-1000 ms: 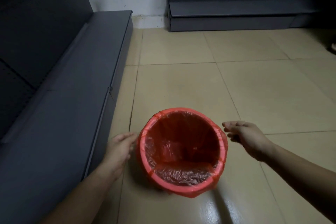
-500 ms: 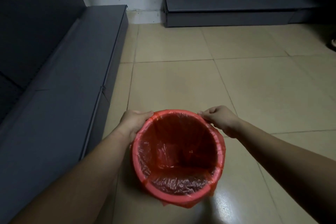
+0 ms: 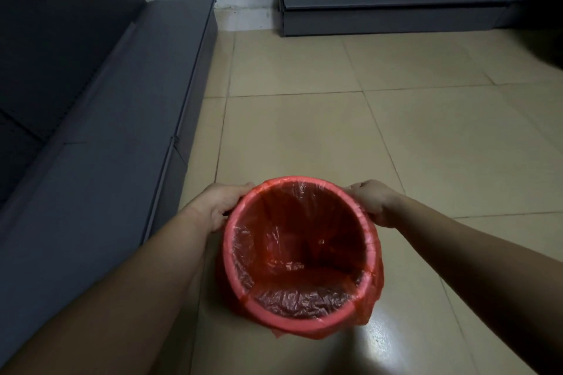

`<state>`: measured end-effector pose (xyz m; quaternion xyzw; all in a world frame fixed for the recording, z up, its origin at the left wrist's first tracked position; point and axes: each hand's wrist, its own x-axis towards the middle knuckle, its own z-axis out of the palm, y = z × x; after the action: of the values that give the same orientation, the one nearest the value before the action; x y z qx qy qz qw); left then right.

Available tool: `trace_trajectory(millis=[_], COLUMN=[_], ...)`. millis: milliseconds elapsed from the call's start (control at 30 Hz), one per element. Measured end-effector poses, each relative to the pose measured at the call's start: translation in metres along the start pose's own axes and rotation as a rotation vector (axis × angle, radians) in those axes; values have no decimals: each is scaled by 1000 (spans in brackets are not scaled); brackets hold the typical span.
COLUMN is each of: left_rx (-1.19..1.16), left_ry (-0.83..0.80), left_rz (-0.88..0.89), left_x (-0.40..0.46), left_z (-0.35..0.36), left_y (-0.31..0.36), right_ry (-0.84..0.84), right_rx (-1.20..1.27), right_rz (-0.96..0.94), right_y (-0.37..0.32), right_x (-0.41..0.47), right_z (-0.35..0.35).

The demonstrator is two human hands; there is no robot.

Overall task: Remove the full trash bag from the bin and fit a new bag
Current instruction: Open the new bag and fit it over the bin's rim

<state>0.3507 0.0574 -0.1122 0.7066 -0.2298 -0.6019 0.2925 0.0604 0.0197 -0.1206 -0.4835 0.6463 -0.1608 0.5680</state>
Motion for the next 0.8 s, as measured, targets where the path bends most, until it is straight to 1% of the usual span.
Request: trace_trajectory(millis=[67,133,167,233,300,400,533,667,800], left_rx=[49,157,191,243,228,130,-54,-121,-118], left_ry=[84,161,166,137,104,101,83,101,140], left_rz=[89,197,231,226,168,83,7,27,90], left_x=[-9,-27,-36,-55,-64,-69,-70,-70,-74], left_z=[-7,-17,-24,-35,-41,-40,-36,-33,-26], left_y=[1,-3,-9,-27,-46,-62,-71,-76,-82], right_ry=[133,282,316,289,213,144,91,86,113], right_rx=[59,-8,-40,-67,-61,7,153,261,247], right_rz=[-59,-139,-174,-178,-117,-30,-12,-28,-26], right_y=[1,4,8,14,20,33,48,52,54], right_x=[-7,-22,-30,-52,-72,-83,-82,-81,-88], right_z=[-5,-15,-21,-29,-30,-23,-14,-11,-8])
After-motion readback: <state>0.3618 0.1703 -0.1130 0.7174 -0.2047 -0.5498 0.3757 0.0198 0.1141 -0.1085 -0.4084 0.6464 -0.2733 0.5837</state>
